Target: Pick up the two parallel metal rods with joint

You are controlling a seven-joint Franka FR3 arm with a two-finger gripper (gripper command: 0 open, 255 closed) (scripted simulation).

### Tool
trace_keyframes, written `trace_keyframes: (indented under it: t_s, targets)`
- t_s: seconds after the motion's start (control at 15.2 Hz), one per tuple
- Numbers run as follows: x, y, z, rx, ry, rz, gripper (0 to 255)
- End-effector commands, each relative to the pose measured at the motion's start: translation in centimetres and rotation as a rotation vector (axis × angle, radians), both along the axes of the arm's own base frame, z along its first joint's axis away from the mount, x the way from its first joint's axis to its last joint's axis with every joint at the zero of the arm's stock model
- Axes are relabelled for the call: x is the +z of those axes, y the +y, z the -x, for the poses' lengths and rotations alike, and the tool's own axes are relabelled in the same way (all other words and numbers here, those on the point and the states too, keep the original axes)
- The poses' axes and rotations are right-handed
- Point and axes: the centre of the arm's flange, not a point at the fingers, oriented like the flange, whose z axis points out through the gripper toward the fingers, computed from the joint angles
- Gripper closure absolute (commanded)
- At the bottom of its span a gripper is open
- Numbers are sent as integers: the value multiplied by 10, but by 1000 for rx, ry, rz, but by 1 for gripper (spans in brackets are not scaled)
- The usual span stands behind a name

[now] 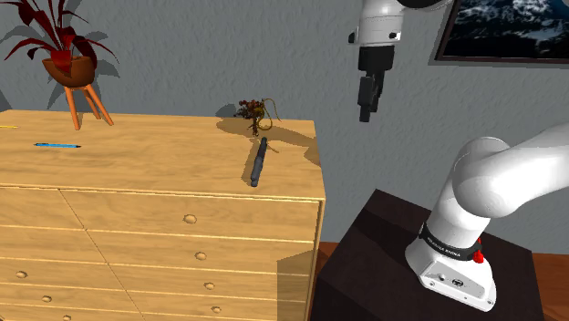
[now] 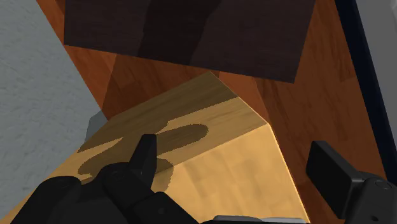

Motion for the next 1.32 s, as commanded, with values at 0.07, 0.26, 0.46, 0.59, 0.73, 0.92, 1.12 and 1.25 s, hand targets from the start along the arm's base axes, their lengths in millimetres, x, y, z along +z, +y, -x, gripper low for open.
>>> trace_keyframes:
  t_s: [0.07,0.26,0.46,0.59,0.73,0.92,1.12,1.25]
  targets:
    - [-6,8,-7,-38,-1,1,0]
    - [-25,32,-31,-154,-6,6,0]
    - [-43,52,-57,-269,-10,10,0]
    - [-55,64,-76,-346,-13,13,0]
    - [-67,74,-96,-423,-16,16,0]
    - [-86,86,-127,-538,-21,21,0]
    - [-104,95,-159,-653,-25,25,0]
    - [-116,98,-181,-730,-28,28,0]
